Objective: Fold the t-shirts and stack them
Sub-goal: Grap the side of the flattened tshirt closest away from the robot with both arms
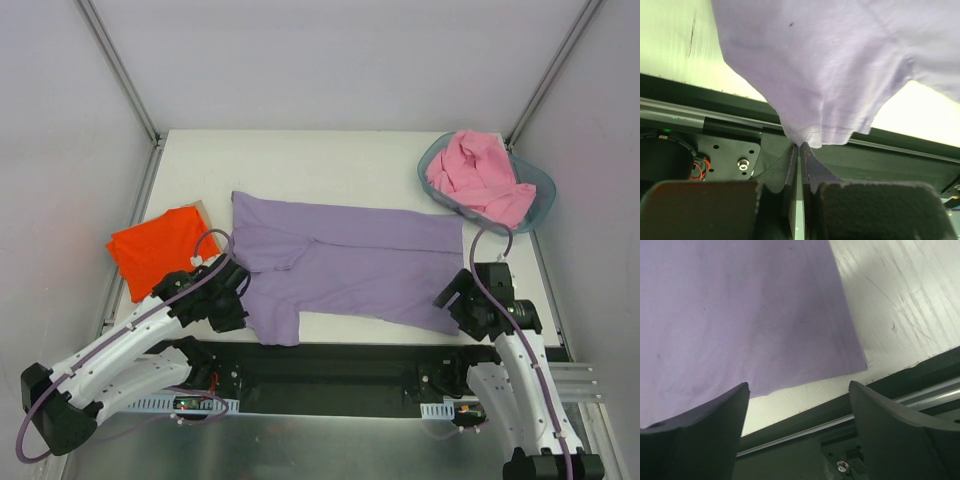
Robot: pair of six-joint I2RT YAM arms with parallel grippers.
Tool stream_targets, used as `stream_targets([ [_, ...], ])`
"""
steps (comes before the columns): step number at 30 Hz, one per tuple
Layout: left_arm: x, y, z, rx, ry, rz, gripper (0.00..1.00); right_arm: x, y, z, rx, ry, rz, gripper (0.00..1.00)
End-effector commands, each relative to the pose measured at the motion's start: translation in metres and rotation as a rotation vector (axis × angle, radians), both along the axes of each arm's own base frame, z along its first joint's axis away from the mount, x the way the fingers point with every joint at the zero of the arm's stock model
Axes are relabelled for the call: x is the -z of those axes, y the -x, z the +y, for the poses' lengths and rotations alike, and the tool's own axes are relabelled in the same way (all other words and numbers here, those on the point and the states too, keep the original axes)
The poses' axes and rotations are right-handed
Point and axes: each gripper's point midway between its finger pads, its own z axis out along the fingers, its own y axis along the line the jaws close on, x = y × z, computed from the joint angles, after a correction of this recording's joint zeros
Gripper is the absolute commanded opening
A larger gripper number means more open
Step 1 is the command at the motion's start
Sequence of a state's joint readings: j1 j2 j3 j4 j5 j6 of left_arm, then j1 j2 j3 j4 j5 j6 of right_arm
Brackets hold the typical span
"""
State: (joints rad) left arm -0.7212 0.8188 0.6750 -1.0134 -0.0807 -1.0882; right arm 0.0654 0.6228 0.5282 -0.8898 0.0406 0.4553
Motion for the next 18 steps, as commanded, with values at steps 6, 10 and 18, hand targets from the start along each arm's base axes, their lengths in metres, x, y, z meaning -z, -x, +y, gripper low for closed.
stream_targets([
  [6, -0.039, -0.038, 0.002, -0.040, -0.012, -0.213, 0.00, 0.024, 0.016, -0.004, 0.149, -0.022, 0.097, 0.58],
  [10, -0.042, -0.041, 0.003, -0.047, -0.014, -0.230, 0.00, 0.037, 0.016, -0.003, 0.164, -0.026, 0.136, 0.51],
  [18, -0.045, -0.043, 0.006, -0.090, 0.006, -0.269, 0.00, 0.047, 0.012, -0.008, 0.190, 0.001, 0.169, 0.44],
])
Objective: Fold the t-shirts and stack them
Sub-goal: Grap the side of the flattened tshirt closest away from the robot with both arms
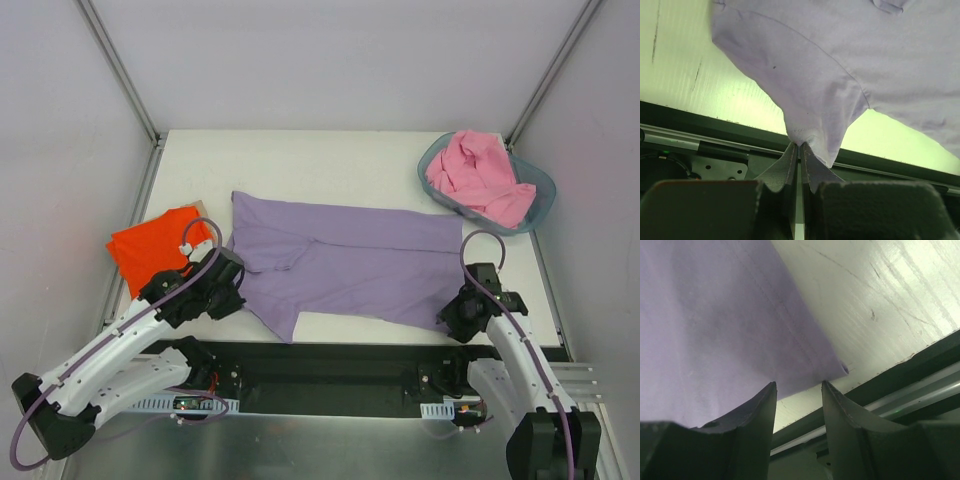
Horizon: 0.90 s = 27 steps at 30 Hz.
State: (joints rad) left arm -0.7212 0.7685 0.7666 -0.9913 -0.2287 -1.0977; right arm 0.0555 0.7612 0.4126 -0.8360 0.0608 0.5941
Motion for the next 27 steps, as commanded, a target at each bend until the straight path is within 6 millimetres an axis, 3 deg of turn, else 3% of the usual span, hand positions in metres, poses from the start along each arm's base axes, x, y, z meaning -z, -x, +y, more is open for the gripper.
stream_targets([
  [1, -0.009, -0.008, 0.003, -0.031, -0.001, -0.058, 0.00, 0.000, -0.008, -0.007, 0.040, 0.029, -0.019, 0.44],
  [12, -0.016, -0.017, 0.003, -0.035, -0.028, -0.078, 0.00, 0.003, -0.012, -0.018, 0.031, 0.094, -0.013, 0.40],
  [19, -0.029, -0.026, 0.002, -0.037, -0.038, -0.114, 0.00, 0.000, -0.018, -0.015, -0.016, 0.083, -0.023, 0.04],
  [27, -0.042, -0.040, -0.005, -0.020, -0.033, -0.162, 0.00, -0.024, -0.038, -0.014, -0.084, 0.091, -0.098, 0.01],
])
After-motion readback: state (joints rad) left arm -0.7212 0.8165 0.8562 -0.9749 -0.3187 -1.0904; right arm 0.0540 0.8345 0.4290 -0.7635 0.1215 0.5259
